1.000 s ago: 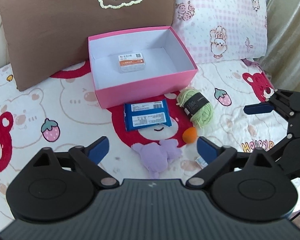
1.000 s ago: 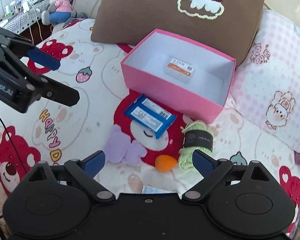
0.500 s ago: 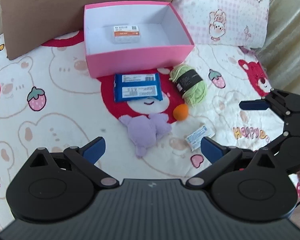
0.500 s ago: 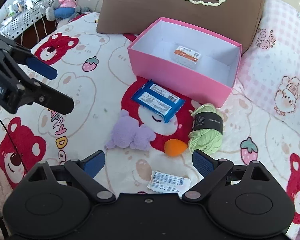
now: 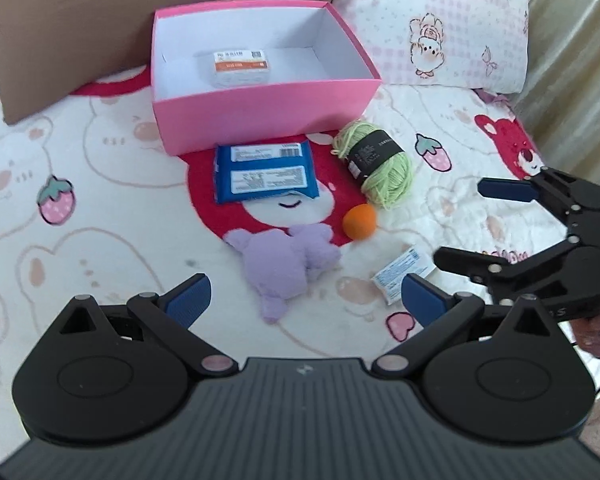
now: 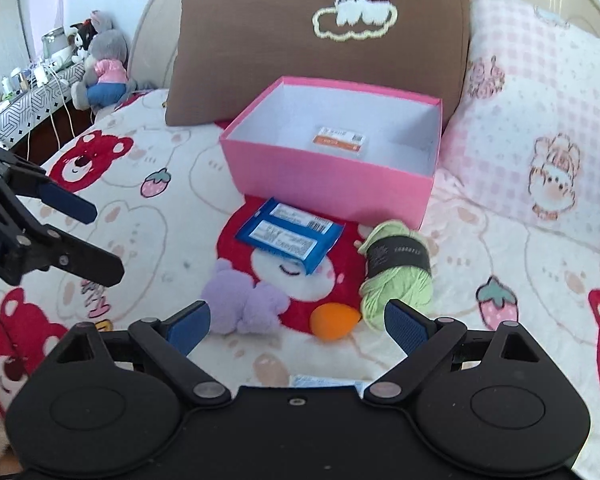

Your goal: Organize objects

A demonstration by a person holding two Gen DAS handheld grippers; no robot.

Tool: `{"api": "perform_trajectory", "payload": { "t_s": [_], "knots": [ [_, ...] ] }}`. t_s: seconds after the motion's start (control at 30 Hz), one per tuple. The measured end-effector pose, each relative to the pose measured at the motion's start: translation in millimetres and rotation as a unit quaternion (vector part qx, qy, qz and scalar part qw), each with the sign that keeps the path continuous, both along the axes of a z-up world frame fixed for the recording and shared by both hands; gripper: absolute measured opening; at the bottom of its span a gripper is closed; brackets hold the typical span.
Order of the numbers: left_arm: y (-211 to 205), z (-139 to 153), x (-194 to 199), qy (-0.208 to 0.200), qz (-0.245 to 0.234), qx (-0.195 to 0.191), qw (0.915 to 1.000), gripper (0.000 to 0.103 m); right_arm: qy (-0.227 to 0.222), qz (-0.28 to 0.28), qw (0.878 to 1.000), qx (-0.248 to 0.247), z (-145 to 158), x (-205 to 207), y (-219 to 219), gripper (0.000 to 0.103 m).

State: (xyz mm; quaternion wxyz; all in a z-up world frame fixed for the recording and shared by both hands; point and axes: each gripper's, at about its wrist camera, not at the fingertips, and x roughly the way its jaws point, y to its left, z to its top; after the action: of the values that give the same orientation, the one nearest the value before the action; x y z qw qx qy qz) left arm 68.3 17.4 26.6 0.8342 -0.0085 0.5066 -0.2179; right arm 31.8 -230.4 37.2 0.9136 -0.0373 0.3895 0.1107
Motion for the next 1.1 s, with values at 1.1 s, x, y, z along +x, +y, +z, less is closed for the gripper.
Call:
{"api": "perform_trajectory", "payload": {
  "t_s": [1.1],
  "knots": [
    [-49,-79,38,-0.021,-0.029,-0.096,0.9947,0.099,-0.044,0.013,0.996,-0.083,-105,26,10,0.094]
  ]
}}
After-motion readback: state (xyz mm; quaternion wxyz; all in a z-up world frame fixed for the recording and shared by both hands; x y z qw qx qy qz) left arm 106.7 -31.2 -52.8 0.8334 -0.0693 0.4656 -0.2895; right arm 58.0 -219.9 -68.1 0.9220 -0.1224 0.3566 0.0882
